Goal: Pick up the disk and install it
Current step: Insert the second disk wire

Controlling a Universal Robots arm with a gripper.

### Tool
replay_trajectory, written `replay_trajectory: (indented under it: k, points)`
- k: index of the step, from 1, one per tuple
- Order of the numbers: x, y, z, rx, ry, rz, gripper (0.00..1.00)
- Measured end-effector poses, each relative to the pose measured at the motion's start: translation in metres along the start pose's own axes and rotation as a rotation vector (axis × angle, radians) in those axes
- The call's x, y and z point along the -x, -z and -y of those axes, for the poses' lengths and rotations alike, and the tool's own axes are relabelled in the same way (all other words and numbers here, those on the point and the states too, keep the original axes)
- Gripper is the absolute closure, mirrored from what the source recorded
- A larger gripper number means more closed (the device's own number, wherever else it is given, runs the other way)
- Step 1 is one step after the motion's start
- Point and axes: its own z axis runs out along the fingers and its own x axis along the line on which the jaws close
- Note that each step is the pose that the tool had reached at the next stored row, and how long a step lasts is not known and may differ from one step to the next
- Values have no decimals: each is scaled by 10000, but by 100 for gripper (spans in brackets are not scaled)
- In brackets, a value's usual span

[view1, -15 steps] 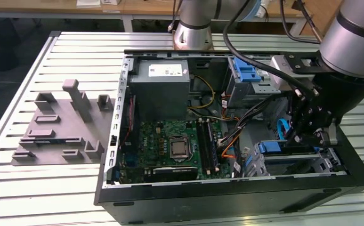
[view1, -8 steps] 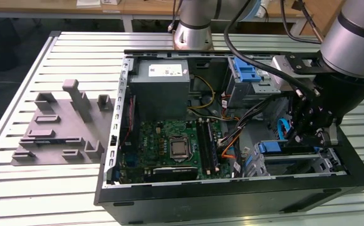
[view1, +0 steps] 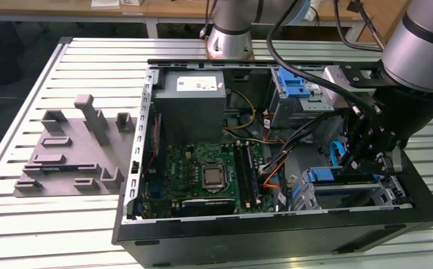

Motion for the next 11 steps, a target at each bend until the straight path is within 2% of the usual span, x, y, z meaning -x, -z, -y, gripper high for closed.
replay_trajectory:
  k: [11]
  points:
    - [0,-15,-1,-6,-1,33,84]
